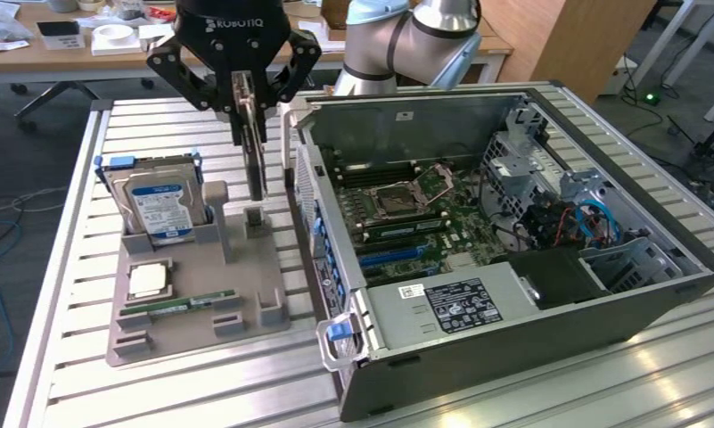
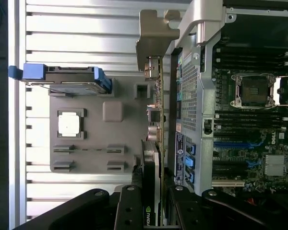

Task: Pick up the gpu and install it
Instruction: 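Pick up the gpu and move the gpu toward the slot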

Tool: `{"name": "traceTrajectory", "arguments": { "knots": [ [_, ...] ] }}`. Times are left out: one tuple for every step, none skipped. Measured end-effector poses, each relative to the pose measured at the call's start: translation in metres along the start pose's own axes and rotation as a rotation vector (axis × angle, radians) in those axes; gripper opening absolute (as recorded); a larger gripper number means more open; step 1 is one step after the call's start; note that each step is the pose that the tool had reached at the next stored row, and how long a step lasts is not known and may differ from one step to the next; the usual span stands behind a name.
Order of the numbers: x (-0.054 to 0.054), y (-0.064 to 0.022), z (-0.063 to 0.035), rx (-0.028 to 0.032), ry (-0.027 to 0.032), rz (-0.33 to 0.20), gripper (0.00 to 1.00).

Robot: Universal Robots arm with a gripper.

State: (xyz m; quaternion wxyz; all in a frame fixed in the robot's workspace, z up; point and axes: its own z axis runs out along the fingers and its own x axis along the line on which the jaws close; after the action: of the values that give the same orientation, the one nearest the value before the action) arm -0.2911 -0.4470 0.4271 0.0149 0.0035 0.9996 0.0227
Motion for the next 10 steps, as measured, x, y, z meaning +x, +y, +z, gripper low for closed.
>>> {"name": "traceTrajectory", "arguments": {
  "knots": [
    [0.0000,0.0000,-0.0006,0.0000,0.0000,0.000,0.27],
    [0.0000,0.0000,-0.0008,-0.0001,0.0000,0.000,0.27],
    [0.0000,0.0001,-0.0009,-0.0001,0.0000,0.000,0.27],
    [-0.0001,0.0001,-0.0009,0.0000,0.0000,0.000,0.27],
    [-0.0001,0.0001,-0.0010,0.0000,0.0000,0.000,0.27],
    [-0.0001,0.0001,-0.0010,0.0000,0.0001,0.000,0.27],
    [0.0000,0.0001,-0.0010,0.0001,0.0001,0.000,0.27],
    [0.0000,0.0001,-0.0010,0.0001,0.0001,0.000,0.27],
    [-0.0001,0.0001,-0.0010,0.0001,0.0001,0.000,0.27],
    [-0.0005,0.0001,-0.0011,0.0001,0.0002,0.000,0.27]
  ]
}}
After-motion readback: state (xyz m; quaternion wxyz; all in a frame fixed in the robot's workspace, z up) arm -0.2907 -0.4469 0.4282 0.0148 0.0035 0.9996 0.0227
